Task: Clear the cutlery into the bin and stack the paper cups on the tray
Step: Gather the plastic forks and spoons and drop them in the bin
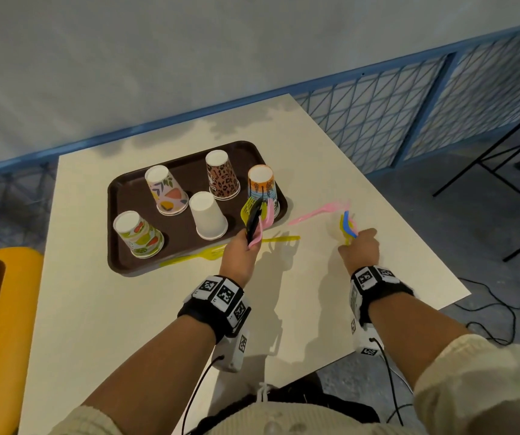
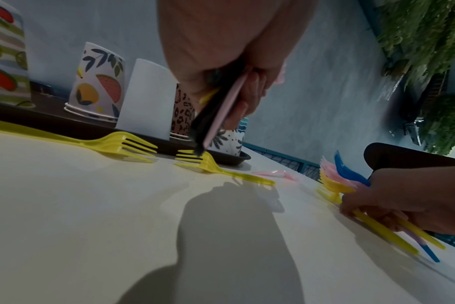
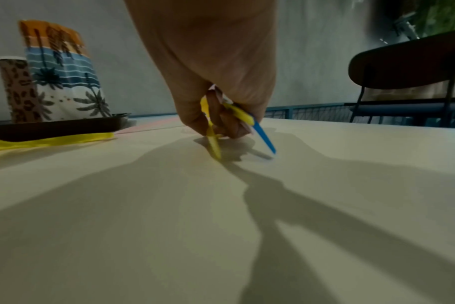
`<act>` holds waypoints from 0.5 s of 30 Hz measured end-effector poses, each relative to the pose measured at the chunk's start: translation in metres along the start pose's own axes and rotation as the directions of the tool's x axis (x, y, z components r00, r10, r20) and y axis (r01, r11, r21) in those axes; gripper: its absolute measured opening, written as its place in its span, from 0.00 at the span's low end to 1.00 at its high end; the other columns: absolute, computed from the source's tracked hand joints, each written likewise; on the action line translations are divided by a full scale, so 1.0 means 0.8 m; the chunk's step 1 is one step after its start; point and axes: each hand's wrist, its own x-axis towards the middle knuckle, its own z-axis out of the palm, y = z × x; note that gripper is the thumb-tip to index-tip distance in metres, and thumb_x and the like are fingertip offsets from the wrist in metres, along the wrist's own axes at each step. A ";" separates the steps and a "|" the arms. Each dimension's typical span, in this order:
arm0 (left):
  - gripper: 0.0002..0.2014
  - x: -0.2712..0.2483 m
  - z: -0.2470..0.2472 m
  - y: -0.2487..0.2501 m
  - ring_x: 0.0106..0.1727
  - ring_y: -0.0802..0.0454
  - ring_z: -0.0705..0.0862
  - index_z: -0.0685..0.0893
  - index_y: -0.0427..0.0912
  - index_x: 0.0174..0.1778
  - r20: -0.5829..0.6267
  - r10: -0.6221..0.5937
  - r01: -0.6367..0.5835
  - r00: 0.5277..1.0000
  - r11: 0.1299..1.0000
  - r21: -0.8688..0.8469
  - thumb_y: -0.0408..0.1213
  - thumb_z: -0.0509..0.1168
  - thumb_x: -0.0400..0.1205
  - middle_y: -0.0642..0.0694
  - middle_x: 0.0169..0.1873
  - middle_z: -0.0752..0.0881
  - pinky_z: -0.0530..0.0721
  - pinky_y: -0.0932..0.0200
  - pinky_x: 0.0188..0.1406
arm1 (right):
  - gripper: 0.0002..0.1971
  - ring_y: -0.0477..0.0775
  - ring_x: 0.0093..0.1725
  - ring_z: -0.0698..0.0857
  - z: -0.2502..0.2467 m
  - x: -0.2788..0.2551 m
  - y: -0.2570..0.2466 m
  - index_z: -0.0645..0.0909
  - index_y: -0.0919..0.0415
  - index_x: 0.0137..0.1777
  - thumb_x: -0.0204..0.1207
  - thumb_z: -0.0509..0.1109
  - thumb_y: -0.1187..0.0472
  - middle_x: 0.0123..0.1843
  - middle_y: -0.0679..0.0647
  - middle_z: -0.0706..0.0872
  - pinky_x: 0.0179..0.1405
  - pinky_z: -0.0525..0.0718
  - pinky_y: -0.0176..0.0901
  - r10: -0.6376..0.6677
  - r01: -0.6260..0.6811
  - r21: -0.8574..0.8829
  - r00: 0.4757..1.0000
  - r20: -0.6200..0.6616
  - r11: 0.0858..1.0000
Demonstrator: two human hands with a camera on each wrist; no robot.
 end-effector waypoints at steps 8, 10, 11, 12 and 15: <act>0.11 0.004 0.001 0.002 0.52 0.25 0.80 0.79 0.35 0.56 -0.017 0.014 -0.014 1.000 1.000 -0.003 0.36 0.59 0.83 0.24 0.49 0.83 0.72 0.54 0.41 | 0.14 0.74 0.61 0.79 0.008 0.014 -0.048 0.73 0.77 0.60 0.81 0.58 0.66 0.60 0.77 0.81 0.55 0.74 0.57 -0.185 0.184 0.022 0.983 0.020 0.983; 0.11 0.004 0.001 0.002 0.52 0.25 0.80 0.79 0.35 0.57 -0.019 0.020 -0.020 1.000 1.000 -0.001 0.36 0.59 0.83 0.24 0.49 0.84 0.72 0.55 0.40 | 0.15 0.73 0.62 0.79 0.013 0.019 -0.067 0.70 0.77 0.63 0.81 0.58 0.66 0.61 0.76 0.80 0.56 0.74 0.56 -0.247 0.247 0.004 0.967 0.069 0.969; 0.11 0.003 0.000 0.003 0.52 0.25 0.80 0.79 0.35 0.57 -0.022 0.014 -0.014 1.000 1.000 -0.010 0.36 0.59 0.83 0.24 0.50 0.84 0.71 0.55 0.41 | 0.15 0.73 0.62 0.79 0.017 0.023 -0.075 0.71 0.77 0.63 0.81 0.58 0.66 0.61 0.77 0.81 0.55 0.74 0.56 -0.278 0.280 -0.011 0.957 0.085 0.960; 0.11 0.002 -0.001 0.004 0.53 0.25 0.80 0.80 0.36 0.58 -0.029 0.002 -0.003 1.000 1.000 -0.026 0.36 0.59 0.83 0.25 0.50 0.84 0.71 0.56 0.41 | 0.14 0.74 0.61 0.79 0.020 0.027 -0.080 0.71 0.77 0.62 0.81 0.58 0.67 0.60 0.77 0.81 0.55 0.74 0.56 -0.302 0.305 -0.029 0.949 0.096 0.952; 0.12 0.000 -0.003 0.005 0.55 0.29 0.80 0.80 0.38 0.61 -0.053 -0.009 0.007 0.999 0.999 -0.041 0.35 0.59 0.83 0.28 0.53 0.85 0.70 0.58 0.44 | 0.13 0.73 0.60 0.80 0.031 0.041 -0.086 0.74 0.75 0.60 0.80 0.59 0.68 0.59 0.75 0.82 0.54 0.74 0.55 -0.337 0.352 -0.094 0.930 0.147 0.931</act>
